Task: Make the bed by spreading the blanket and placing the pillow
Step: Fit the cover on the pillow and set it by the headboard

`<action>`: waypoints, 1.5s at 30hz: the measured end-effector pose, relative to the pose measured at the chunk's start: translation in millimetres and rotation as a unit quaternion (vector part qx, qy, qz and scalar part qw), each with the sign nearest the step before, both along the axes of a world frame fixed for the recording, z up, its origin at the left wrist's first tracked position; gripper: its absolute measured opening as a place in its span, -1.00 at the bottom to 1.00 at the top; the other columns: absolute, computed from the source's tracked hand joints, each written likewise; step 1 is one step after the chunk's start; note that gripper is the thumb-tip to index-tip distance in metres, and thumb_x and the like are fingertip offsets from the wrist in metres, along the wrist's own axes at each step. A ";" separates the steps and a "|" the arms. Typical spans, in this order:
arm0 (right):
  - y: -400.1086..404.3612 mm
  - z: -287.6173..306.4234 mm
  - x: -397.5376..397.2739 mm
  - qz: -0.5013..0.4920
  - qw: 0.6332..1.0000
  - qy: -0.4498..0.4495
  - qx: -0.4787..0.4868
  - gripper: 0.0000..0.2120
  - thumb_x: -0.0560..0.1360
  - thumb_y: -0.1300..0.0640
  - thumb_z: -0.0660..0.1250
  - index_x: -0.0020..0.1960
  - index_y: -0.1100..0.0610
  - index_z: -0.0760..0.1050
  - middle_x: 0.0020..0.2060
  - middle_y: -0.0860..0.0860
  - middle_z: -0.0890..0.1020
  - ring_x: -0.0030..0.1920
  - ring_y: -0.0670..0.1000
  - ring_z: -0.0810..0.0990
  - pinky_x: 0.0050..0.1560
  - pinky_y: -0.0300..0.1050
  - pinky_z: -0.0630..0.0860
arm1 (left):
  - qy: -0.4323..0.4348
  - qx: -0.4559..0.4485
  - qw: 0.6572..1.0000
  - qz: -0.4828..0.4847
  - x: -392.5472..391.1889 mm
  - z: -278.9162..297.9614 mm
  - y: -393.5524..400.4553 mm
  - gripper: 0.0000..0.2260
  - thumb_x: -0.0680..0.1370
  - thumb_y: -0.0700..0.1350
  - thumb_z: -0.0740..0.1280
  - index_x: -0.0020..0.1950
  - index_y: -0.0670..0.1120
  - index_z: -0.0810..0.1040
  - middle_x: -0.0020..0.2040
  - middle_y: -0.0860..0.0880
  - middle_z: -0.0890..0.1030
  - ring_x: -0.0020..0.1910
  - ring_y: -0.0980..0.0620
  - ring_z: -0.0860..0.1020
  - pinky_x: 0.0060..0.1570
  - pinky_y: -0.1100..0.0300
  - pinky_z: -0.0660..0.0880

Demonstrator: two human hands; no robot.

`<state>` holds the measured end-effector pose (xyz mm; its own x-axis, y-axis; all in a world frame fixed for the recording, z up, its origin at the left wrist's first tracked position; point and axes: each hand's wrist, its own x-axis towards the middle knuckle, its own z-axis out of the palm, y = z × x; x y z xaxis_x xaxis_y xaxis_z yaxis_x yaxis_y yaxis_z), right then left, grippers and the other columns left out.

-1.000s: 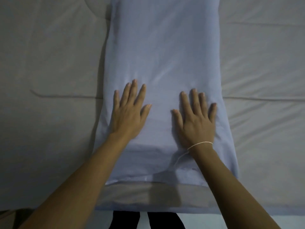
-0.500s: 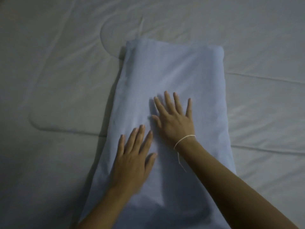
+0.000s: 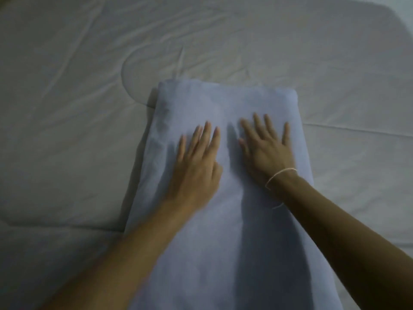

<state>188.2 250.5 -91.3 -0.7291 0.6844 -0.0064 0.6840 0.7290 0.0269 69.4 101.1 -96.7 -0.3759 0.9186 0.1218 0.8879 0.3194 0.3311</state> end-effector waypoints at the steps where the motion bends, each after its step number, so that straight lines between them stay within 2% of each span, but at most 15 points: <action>1: 6.8 -2.9 -4.3 0.025 0.999 -0.027 0.003 -0.48 0.62 -0.16 -0.14 0.54 -0.08 0.00 0.56 -0.01 0.04 0.56 0.08 -0.04 0.45 0.34 -0.24 | 0.029 -0.038 0.999 0.004 -21.0 -3.7 21.0 -0.46 0.57 -0.05 0.01 0.55 -0.09 0.04 0.57 -0.10 0.07 0.55 -0.06 0.04 0.49 -0.14 -0.09; 2: 22.6 -1.0 -3.4 0.012 0.999 -0.043 0.005 -0.49 0.61 -0.16 -0.13 0.54 -0.09 0.01 0.56 -0.02 0.05 0.56 0.08 -0.03 0.45 0.36 -0.22 | 0.046 -0.076 0.996 0.027 -44.1 -7.6 36.5 -0.49 0.61 -0.03 0.00 0.55 -0.07 0.01 0.58 -0.09 0.03 0.56 -0.05 0.00 0.49 -0.15 -0.11; 4: 65.1 6.5 10.4 -0.104 0.994 -0.033 0.004 -0.47 0.60 -0.18 -0.13 0.53 -0.05 0.06 0.55 0.00 0.08 0.55 0.11 -0.02 0.43 0.41 -0.21 | 0.046 -0.124 0.985 0.107 -90.9 -12.2 48.1 -0.50 0.64 0.00 -0.01 0.55 -0.10 0.01 0.58 -0.12 0.02 0.56 -0.10 -0.04 0.50 -0.17 -0.15; 6: 101.3 20.1 21.2 -0.206 0.978 -0.028 0.004 -0.44 0.58 -0.19 -0.13 0.50 0.03 0.10 0.54 0.07 0.13 0.54 0.19 -0.02 0.42 0.43 -0.19 | 0.043 -0.118 0.976 0.177 -125.1 -4.7 56.2 -0.50 0.63 -0.02 0.00 0.54 -0.18 0.03 0.57 -0.16 0.03 0.55 -0.20 -0.05 0.50 -0.16 -0.14; 7: 108.5 25.2 20.3 -0.212 0.977 -0.017 0.006 -0.43 0.58 -0.18 -0.12 0.50 0.07 0.10 0.53 0.09 0.13 0.54 0.20 -0.03 0.43 0.42 -0.17 | 0.046 -0.105 0.978 0.173 -132.2 1.9 63.3 -0.50 0.63 -0.04 0.00 0.53 -0.20 0.04 0.57 -0.16 0.03 0.54 -0.23 -0.05 0.50 -0.16 -0.13; 12: 57.9 13.4 -34.9 -0.065 0.996 0.020 -0.051 -0.43 0.61 -0.15 -0.04 0.54 0.08 0.03 0.55 0.12 0.05 0.55 0.20 -0.06 0.48 0.29 -0.11 | 0.039 -0.078 0.996 -0.030 -87.7 14.2 92.5 -0.52 0.63 -0.08 -0.04 0.54 -0.17 0.05 0.57 -0.16 0.04 0.55 -0.15 -0.03 0.51 -0.11 -0.10; 15: 8.3 -6.1 -30.7 -0.054 0.996 -0.032 -0.066 -0.39 0.60 -0.21 -0.10 0.56 0.05 -0.05 0.56 0.08 -0.03 0.55 0.16 -0.11 0.50 0.27 -0.17 | 0.065 -0.122 0.988 -0.070 -48.1 -4.5 63.6 -0.52 0.65 -0.01 -0.05 0.55 -0.13 0.01 0.58 -0.12 0.01 0.56 -0.11 -0.04 0.51 -0.10 -0.11; 18: -51.2 -15.2 9.5 -0.049 0.996 -0.033 -0.062 -0.37 0.59 -0.24 -0.13 0.56 0.03 -0.07 0.56 0.07 -0.04 0.55 0.14 -0.10 0.50 0.24 -0.18 | 0.089 -0.106 0.987 -0.083 -19.3 -17.6 -0.5 -0.50 0.64 0.07 -0.05 0.54 -0.11 0.06 0.57 -0.12 0.07 0.55 -0.12 0.03 0.50 -0.09 -0.07; 22: -146.9 -14.9 80.6 -0.022 0.998 -0.014 -0.054 -0.37 0.58 -0.24 -0.07 0.55 0.06 0.05 0.54 0.11 0.10 0.54 0.16 0.06 0.49 0.19 -0.04 | 0.103 -0.105 0.985 -0.092 27.8 -23.1 -91.1 -0.46 0.62 0.15 -0.06 0.53 -0.09 0.14 0.54 -0.15 0.16 0.52 -0.18 0.15 0.48 -0.13 0.04; 28: -256.8 -1.7 160.5 -0.012 0.995 -0.049 -0.080 -0.38 0.54 -0.21 0.08 0.48 0.11 0.25 0.49 0.13 0.25 0.48 0.20 0.22 0.41 0.21 0.18 | 0.106 -0.149 0.976 -0.116 92.9 -17.9 -199.6 -0.45 0.57 0.13 0.09 0.51 -0.10 0.22 0.52 -0.18 0.22 0.48 -0.23 0.22 0.41 -0.21 0.18; 32: -279.2 20.4 183.9 0.008 0.993 -0.009 -0.118 -0.47 0.60 -0.15 -0.03 0.35 0.13 0.45 0.39 0.11 0.41 0.41 0.14 0.37 0.33 0.16 0.22 | 0.075 -0.145 0.970 -0.181 114.3 -5.2 -244.2 -0.47 0.55 0.06 0.12 0.48 -0.13 0.26 0.49 -0.16 0.28 0.48 -0.19 0.25 0.36 -0.15 0.21; 35: -250.0 35.5 166.6 -0.004 0.989 0.100 -0.106 -0.54 0.62 0.01 -0.02 0.29 0.20 0.51 0.34 0.18 0.47 0.36 0.24 0.43 0.38 0.23 0.17 | 0.037 -0.064 0.987 -0.145 97.3 8.2 -220.8 -0.53 0.61 -0.04 -0.01 0.51 -0.16 0.15 0.53 -0.15 0.17 0.52 -0.14 0.13 0.48 -0.10 0.07; 39: -176.9 38.7 91.2 -0.104 0.972 0.174 -0.119 -0.59 0.61 0.11 0.07 0.44 0.15 0.33 0.46 0.20 0.30 0.50 0.21 0.19 0.49 0.19 -0.03 | 0.003 -0.016 0.999 -0.050 56.4 13.6 -119.2 -0.51 0.61 -0.06 0.01 0.53 -0.16 0.11 0.55 -0.18 0.11 0.54 -0.19 0.07 0.49 -0.12 -0.02; 41: -140.4 27.5 56.0 -0.134 0.970 0.163 -0.122 -0.55 0.63 0.01 0.05 0.50 0.05 0.21 0.52 0.15 0.16 0.53 0.19 0.07 0.50 0.19 -0.08 | 0.012 -0.063 0.998 -0.023 35.8 5.9 -76.1 -0.49 0.63 0.02 0.03 0.55 -0.09 0.03 0.57 -0.15 0.02 0.55 -0.17 -0.01 0.48 -0.15 -0.09; 45: -112.8 -2.9 56.9 -0.085 0.994 0.021 -0.073 -0.45 0.59 -0.23 -0.01 0.53 -0.09 0.10 0.55 0.05 0.08 0.55 0.15 -0.02 0.49 0.25 -0.14 | 0.033 -0.129 0.991 -0.017 -11.6 -18.4 -56.8 -0.44 0.61 0.20 0.00 0.56 0.04 -0.01 0.59 -0.07 -0.06 0.56 -0.07 -0.08 0.47 -0.19 -0.17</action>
